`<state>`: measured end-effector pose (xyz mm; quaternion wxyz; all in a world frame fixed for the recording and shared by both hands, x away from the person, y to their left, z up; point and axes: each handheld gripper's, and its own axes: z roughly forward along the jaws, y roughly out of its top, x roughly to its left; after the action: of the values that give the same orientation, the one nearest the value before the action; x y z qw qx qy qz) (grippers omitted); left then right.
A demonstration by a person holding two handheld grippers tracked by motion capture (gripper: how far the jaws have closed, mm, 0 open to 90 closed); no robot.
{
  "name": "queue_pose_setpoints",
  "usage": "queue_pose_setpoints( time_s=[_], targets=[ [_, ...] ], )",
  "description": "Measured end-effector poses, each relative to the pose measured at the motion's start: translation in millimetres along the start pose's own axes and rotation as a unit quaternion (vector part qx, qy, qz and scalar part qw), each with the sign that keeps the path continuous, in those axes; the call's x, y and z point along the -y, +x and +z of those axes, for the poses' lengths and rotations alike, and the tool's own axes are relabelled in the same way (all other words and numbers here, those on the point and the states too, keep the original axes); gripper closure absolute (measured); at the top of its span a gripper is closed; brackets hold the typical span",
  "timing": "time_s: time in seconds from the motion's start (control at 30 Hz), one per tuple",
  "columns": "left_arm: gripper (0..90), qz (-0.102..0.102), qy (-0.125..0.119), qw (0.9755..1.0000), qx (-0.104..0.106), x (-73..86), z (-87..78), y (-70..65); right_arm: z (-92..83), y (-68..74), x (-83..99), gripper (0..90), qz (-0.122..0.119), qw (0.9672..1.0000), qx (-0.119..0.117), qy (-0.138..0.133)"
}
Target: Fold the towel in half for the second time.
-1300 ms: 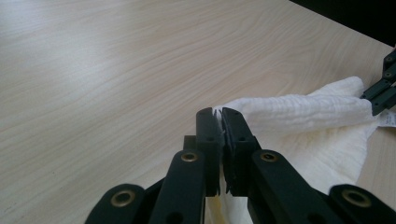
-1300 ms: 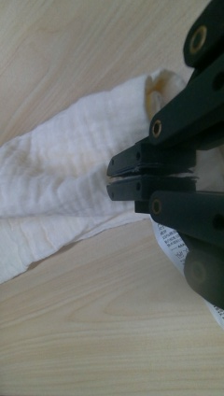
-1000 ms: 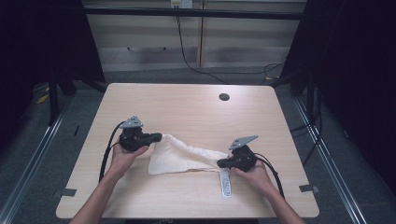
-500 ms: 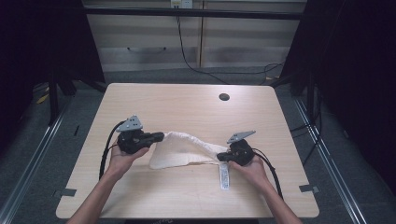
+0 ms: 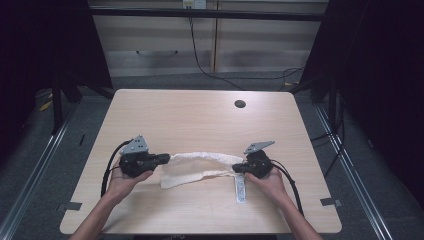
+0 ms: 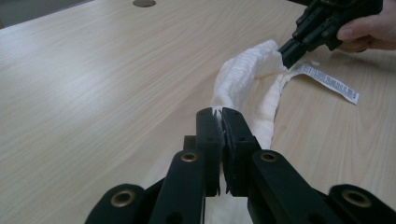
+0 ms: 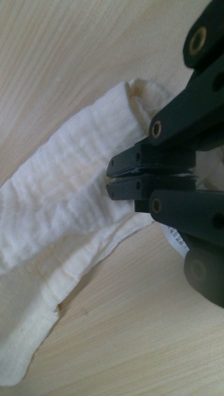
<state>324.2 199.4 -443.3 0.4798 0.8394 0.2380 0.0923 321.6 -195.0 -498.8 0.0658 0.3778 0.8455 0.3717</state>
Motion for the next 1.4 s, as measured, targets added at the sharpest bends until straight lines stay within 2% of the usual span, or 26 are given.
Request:
queue_pose_setpoints(
  time_s=[0.07,0.3,0.4,0.43,0.47,0.5,0.63,0.67,0.7,0.8,0.9,1.1,1.23,1.3,1.37,1.4],
  targets=[
    [86.6,0.003,0.005,1.0000,0.001,3.7,-0.2,-2.5,-0.4,1.5,0.5,87.5,-0.002,1.0000,0.006,0.001],
    [86.6,0.004,0.027,0.9996,-0.002,14.6,-0.3,-4.0,-0.4,0.9,0.7,87.5,-0.002,1.0000,0.004,0.000],
    [86.6,0.009,0.031,0.9995,0.004,16.8,-0.6,-8.2,-0.3,0.1,0.7,87.5,-0.003,1.0000,0.003,-0.001],
    [86.6,0.004,0.031,0.9994,0.011,18.4,-0.1,-9.6,-0.3,0.3,0.7,87.5,-0.002,1.0000,0.003,-0.001],
    [86.6,-0.001,0.036,0.9992,0.016,20.4,1.7,-11.7,-0.5,0.7,1.0,87.5,-0.001,1.0000,0.004,0.000],
    [86.6,0.008,0.046,0.9988,0.016,22.5,3.6,-13.9,-0.7,0.9,1.2,87.5,-0.004,1.0000,0.007,0.000],
    [86.6,0.011,0.070,0.9970,0.029,32.5,12.6,-19.5,-0.7,1.2,1.4,87.5,-0.005,1.0000,0.007,-0.001],
    [86.5,0.007,0.072,0.9969,0.032,35.1,15.3,-20.6,-0.8,1.2,1.5,87.5,-0.004,1.0000,0.007,-0.001],
    [86.6,0.012,0.081,0.9961,0.033,37.3,17.5,-21.1,-0.7,1.1,1.6,87.5,-0.002,1.0000,0.006,-0.002],
    [86.5,0.010,0.093,0.9951,0.031,43.6,22.9,-22.3,-0.7,1.3,1.8,87.5,-0.005,1.0000,0.006,-0.003],
    [86.5,0.020,0.106,0.9938,0.027,48.5,25.4,-24.3,-0.7,1.4,1.9,87.5,-0.008,0.9999,0.007,-0.005],
    [86.5,0.013,0.103,0.9942,0.029,51.5,25.3,-21.9,-8.0,3.5,2.9,87.4,-0.037,0.9985,0.039,0.013],
    [86.5,0.020,0.105,0.9941,0.021,50.1,26.9,-20.7,-13.9,3.8,7.8,87.4,-0.039,0.9983,0.041,0.013],
    [86.5,0.015,0.105,0.9942,0.017,49.5,28.2,-19.1,-16.3,3.9,9.9,87.4,-0.038,0.9982,0.045,0.012],
    [86.5,0.001,0.100,0.9948,0.021,49.6,29.4,-15.7,-17.9,6.1,12.3,87.4,-0.047,0.9975,0.053,0.008],
    [86.5,0.001,0.097,0.9952,0.016,49.5,30.1,-13.6,-18.8,8.5,13.6,87.4,-0.054,0.9968,0.059,0.008]
  ],
)
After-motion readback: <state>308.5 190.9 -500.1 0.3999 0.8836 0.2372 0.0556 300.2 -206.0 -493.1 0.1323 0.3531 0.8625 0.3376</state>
